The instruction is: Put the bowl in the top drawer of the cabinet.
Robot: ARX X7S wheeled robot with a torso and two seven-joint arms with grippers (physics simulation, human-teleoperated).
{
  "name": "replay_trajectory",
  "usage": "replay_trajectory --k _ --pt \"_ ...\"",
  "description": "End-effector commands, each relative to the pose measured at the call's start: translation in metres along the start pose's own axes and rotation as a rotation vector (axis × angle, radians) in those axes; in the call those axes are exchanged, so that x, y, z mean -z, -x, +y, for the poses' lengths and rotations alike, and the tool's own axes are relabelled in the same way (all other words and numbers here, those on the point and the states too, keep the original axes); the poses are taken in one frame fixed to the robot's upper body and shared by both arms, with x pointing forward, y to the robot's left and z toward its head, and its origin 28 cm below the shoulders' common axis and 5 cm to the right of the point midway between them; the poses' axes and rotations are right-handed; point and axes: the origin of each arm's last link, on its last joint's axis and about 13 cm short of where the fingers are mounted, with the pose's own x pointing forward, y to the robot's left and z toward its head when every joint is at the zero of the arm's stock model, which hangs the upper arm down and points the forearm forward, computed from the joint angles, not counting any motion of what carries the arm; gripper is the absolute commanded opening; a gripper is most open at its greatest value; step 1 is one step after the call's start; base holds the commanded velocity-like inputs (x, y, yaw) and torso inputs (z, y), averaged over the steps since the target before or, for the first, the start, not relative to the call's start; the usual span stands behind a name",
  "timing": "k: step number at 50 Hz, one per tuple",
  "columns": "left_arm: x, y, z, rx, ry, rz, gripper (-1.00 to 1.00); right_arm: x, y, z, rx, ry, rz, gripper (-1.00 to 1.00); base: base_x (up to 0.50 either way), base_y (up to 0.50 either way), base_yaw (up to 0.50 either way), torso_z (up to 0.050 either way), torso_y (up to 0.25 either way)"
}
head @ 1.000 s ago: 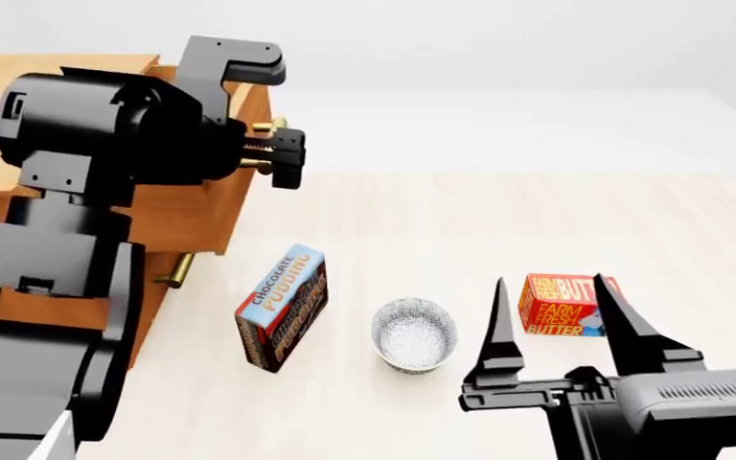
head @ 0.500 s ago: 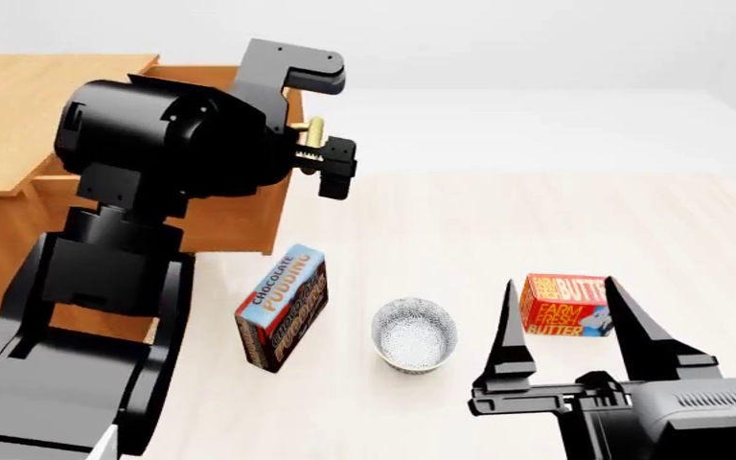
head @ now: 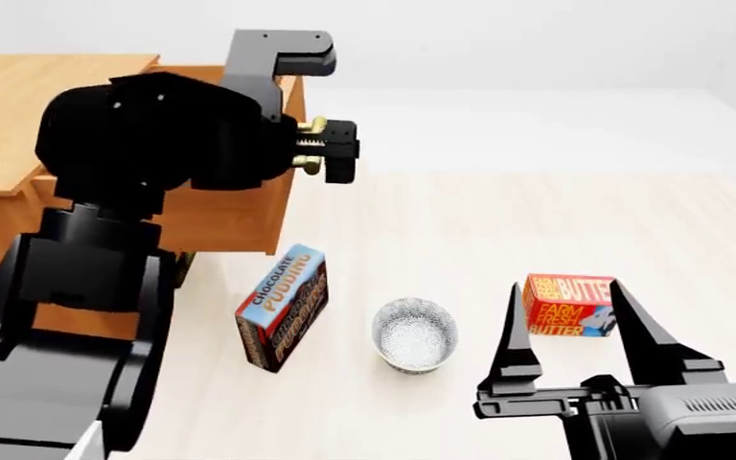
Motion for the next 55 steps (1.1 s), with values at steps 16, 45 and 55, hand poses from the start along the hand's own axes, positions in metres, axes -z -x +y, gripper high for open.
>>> replay_trajectory --k 16,45,55 --pt "-0.016 0.063 -0.02 -0.027 -0.085 -0.829 1.0 0.0 0.0 0.001 -0.005 0.001 0.003 1.0 0.0 0.0 0.0 0.0 0.003" --pt "0.127 0.113 -0.025 0.273 -0.151 -0.671 1.0 -0.007 -0.003 -0.006 0.033 0.024 -0.013 1.0 0.0 0.0 0.0 0.0 0.0" --pt "0.162 0.099 -0.033 0.319 -0.175 -0.595 1.0 -0.009 -0.003 -0.01 0.052 0.026 -0.019 1.0 0.0 0.0 0.0 0.0 0.0"
